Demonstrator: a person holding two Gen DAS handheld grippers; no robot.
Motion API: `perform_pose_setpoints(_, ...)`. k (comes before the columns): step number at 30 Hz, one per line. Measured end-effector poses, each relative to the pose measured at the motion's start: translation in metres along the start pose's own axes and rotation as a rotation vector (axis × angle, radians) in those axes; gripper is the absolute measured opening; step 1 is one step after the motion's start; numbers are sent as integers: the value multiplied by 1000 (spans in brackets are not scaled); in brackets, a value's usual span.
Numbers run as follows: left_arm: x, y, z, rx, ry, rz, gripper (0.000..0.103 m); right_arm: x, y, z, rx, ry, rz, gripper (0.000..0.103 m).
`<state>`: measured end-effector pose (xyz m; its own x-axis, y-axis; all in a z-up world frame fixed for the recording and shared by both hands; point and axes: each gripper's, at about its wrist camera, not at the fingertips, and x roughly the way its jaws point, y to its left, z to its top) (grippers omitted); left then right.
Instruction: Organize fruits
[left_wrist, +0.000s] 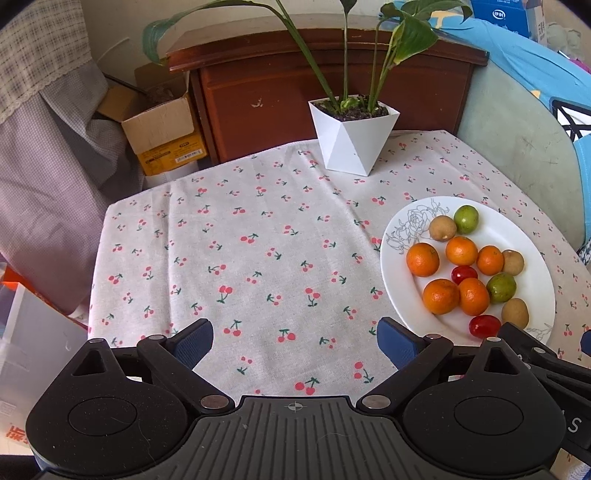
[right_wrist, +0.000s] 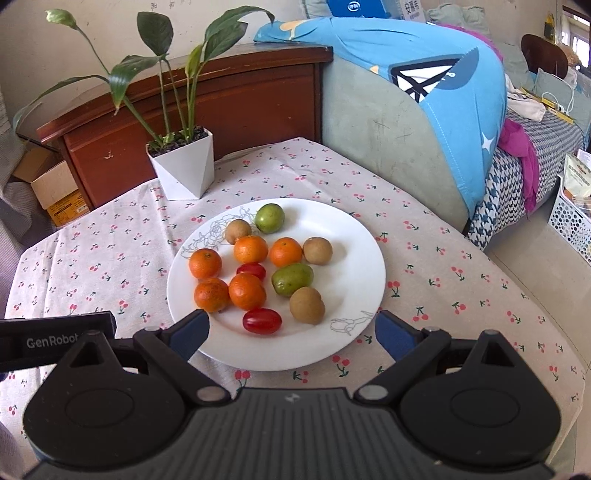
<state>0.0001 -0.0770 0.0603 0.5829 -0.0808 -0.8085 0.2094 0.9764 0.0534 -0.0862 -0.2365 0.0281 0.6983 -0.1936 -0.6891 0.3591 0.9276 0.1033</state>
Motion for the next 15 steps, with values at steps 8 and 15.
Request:
perform_pose_setpoints(8, -11, 30, -21, -40, 6, 25, 96, -10, 22, -18, -65, -31, 98, 96)
perform_pose_setpoints(15, -15, 54, -43, -64, 23, 45, 96, -12, 39, -41, -86, -15, 171, 97)
